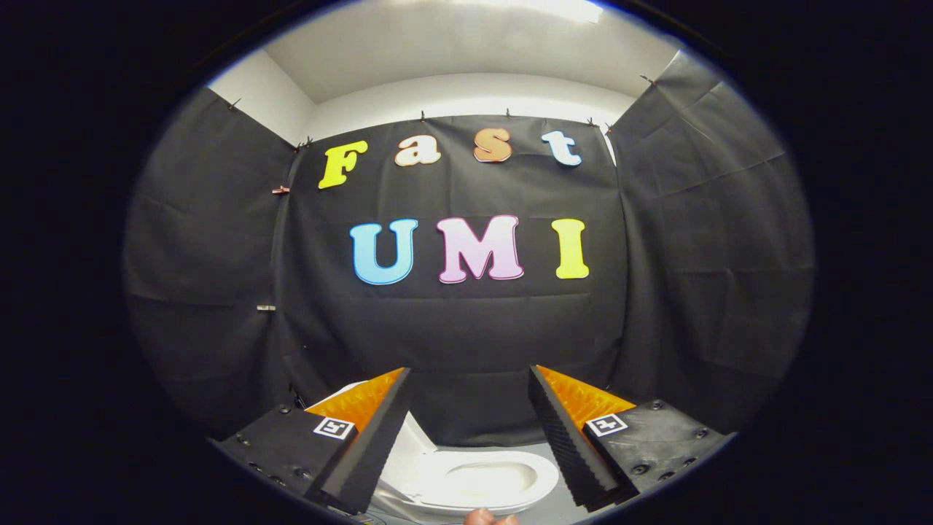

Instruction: Open the toilet lid.

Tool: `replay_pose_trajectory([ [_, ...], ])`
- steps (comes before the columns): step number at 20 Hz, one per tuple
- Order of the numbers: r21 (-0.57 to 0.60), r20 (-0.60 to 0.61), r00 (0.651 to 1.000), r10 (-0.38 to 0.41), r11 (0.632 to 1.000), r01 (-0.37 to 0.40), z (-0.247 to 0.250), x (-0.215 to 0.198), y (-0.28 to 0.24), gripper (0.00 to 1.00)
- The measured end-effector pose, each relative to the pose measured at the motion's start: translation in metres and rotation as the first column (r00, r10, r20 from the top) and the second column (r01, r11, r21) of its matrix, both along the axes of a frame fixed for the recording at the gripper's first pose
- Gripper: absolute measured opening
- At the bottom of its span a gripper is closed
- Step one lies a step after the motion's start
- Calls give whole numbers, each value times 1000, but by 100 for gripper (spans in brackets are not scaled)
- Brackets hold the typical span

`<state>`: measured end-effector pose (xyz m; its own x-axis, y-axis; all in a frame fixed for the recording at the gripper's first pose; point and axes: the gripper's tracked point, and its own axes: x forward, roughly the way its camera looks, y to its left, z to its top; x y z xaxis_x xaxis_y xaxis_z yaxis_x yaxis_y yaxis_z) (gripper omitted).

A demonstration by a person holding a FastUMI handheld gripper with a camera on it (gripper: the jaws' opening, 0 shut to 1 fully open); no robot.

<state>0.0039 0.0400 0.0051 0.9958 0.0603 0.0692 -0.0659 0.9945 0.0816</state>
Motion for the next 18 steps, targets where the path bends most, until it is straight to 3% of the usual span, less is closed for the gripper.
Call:
replay_pose_trajectory([
  [8, 13, 23, 998, -66, 998, 66, 10, -2, -34, 98],
  [18, 2, 12, 998, -64, 998, 64, 5, -3, -29, 99],
])
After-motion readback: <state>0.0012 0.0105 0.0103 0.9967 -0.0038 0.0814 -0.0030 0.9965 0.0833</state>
